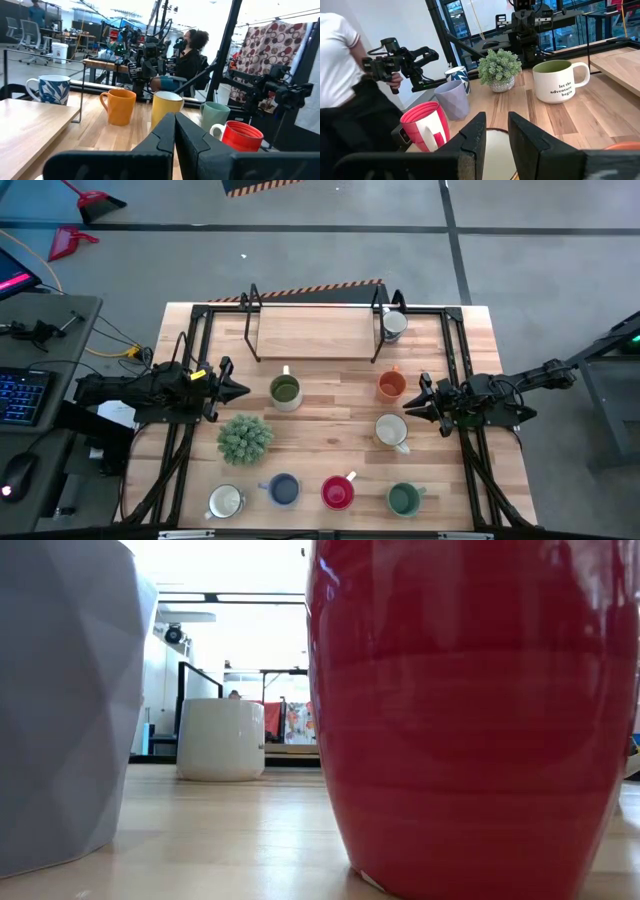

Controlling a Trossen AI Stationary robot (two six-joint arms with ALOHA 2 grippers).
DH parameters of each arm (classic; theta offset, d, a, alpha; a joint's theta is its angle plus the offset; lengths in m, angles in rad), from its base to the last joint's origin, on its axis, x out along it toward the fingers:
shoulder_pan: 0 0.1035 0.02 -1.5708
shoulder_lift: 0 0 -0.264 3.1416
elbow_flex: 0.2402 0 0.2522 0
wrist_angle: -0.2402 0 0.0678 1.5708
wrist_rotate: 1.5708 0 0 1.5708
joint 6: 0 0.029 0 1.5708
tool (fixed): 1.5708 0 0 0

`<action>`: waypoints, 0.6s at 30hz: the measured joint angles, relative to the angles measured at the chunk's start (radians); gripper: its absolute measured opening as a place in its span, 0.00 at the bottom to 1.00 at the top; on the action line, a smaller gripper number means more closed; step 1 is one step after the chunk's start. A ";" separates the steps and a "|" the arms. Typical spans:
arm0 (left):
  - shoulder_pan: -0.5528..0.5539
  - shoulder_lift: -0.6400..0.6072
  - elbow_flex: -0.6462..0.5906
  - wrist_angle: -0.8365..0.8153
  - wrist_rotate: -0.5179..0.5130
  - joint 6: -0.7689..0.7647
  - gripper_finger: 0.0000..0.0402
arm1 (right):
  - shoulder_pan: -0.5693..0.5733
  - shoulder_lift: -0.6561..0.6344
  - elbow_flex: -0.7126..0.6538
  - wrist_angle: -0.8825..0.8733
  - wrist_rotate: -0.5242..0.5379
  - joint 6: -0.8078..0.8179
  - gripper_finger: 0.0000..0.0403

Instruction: Place coffee mugs

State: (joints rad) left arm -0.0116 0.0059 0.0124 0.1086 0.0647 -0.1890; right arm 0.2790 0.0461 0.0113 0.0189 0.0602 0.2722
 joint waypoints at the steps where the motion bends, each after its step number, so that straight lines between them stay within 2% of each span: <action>1: 0.000 0.000 0.000 0.000 -0.004 -0.023 0.00 | 0.000 0.000 0.000 0.000 0.000 0.000 0.17; 4: 0.000 0.000 0.000 0.000 -0.004 -0.093 0.00 | 0.000 0.000 0.000 0.000 0.000 0.000 0.17; 6: 0.000 0.000 0.000 0.000 -0.016 -0.081 0.00 | 0.000 0.000 0.000 0.000 0.000 0.000 0.17; 14: 0.000 0.000 0.000 0.001 -0.177 -0.070 0.00 | 0.000 0.000 0.000 0.000 0.000 -0.009 0.17; 18: 0.000 0.000 0.000 0.008 -0.189 -0.071 0.00 | 0.000 0.000 0.000 0.000 0.000 -0.036 0.17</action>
State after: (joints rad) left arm -0.0116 0.0063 0.0128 0.1163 -0.1246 -0.2596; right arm 0.2794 0.0462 0.0113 0.0189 0.0605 0.2358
